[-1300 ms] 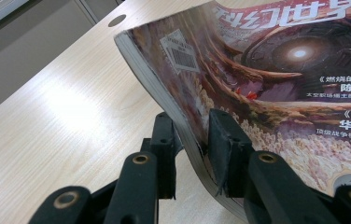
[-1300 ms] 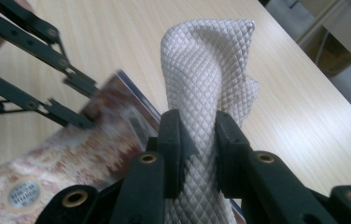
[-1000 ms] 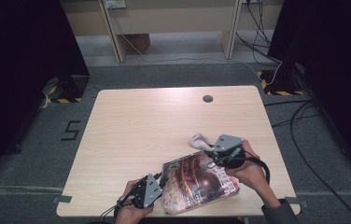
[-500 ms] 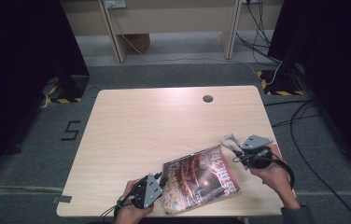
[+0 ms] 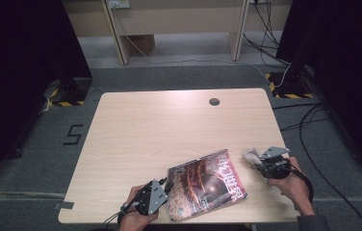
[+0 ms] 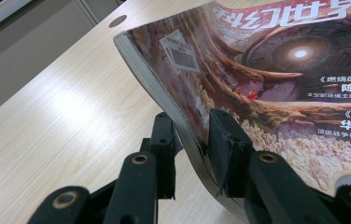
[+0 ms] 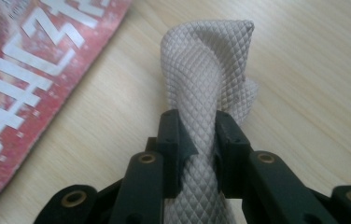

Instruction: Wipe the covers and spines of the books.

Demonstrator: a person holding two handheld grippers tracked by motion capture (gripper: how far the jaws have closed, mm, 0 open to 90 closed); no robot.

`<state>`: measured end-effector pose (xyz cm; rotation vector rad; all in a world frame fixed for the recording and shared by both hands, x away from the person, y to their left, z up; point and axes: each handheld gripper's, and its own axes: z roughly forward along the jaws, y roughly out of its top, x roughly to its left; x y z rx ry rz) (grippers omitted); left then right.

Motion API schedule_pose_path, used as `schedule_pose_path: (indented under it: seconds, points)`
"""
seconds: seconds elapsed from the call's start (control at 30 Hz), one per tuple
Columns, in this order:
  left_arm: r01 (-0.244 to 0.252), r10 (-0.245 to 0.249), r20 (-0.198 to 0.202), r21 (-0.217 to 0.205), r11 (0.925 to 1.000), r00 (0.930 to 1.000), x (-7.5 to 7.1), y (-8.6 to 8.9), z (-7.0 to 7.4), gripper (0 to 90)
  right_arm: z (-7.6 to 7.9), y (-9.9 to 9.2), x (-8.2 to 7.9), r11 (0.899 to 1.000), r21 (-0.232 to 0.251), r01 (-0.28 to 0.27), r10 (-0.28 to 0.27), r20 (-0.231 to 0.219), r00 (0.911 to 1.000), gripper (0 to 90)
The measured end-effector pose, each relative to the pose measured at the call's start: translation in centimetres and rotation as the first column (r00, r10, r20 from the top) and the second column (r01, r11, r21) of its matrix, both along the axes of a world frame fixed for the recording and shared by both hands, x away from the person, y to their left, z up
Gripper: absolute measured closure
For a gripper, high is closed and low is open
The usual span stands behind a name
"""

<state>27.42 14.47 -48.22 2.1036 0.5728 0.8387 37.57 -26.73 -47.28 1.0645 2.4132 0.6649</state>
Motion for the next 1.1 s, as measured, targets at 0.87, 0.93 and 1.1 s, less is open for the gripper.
schedule_pose_path:
  seconds: [0.87, 0.93, 1.1]
  points:
    - [-0.003, 0.003, 0.004, 0.004, 1.0, 1.0, 0.0, 0.0, -0.1, 70.7, 0.9, 0.6, -0.2, 0.992, 0.097, 0.08, -0.087, 0.069, 0.9939, 37.4]
    - [-0.003, 0.003, 0.004, 0.005, 1.0, 1.0, 0.1, 0.0, 0.0, 70.7, 1.0, 1.3, -0.3, 0.994, 0.095, 0.05, -0.057, 0.074, 0.9956, 36.7]
    - [-0.002, 0.002, 0.002, 0.008, 1.0, 1.0, 0.1, 0.0, -0.1, 70.6, 1.5, 3.4, -0.7, 0.992, 0.126, -0.022, 0.012, 0.079, 0.9968, 33.2]
